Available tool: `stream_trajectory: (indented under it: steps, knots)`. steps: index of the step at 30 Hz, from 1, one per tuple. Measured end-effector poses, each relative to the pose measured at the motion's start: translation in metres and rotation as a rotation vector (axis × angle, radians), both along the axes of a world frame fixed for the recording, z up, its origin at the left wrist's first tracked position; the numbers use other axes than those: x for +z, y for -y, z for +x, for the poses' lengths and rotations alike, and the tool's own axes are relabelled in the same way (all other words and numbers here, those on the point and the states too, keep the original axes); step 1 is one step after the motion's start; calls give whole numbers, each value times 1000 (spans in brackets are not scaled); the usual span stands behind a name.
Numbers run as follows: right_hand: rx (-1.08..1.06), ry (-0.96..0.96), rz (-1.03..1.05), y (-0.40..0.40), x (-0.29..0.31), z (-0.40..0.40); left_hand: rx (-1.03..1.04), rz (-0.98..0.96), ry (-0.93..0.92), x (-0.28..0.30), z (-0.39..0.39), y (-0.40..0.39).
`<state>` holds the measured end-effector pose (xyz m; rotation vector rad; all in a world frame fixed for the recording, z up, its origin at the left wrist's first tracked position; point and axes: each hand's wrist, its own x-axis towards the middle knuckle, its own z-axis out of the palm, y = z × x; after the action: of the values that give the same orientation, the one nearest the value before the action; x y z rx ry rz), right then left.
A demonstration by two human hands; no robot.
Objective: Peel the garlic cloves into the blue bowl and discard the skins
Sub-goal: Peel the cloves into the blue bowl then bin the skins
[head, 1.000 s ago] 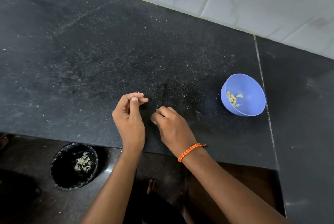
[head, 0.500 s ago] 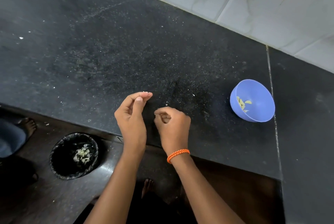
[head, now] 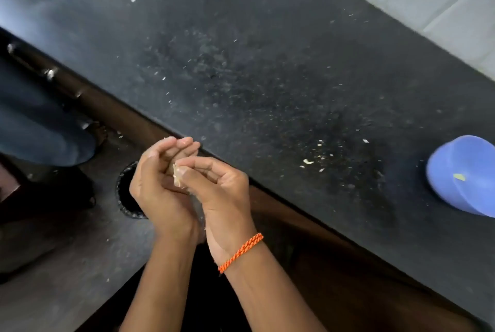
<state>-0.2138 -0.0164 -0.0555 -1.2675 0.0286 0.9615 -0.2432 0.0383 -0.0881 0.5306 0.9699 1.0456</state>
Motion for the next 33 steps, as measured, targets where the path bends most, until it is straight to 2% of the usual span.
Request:
stream_trajectory:
  steps: [4, 8, 12, 17, 21, 26, 30, 33]
  knots:
    - [80, -95, -13, -21, -61, -29, 129, -99, -21, -51, -36, -25]
    - [112, -80, -87, -54, -151, -42, 138, -225, -62, -122, -64, -48]
    - [185, -31, -254, -107, -271, -49, 109, -322, -243, -236, -87, -83]
    - [297, 58, -498, -155, -414, -44, -48, -470, -402, -375, -106, -115]
    - [365, 223, -692, -184, -508, -42, -65, -575, -522, -459, -119, -130]
    - [662, 524, -777, -206, -592, -43, -34, -699, -579, -542, -135, -133]
    - [915, 765, -833, -215, -613, -45, -36, -734, -554, -578, -138, -138]
    - [855, 979, -862, -218, -606, -45, -37, -729, -556, -585, -138, -143]
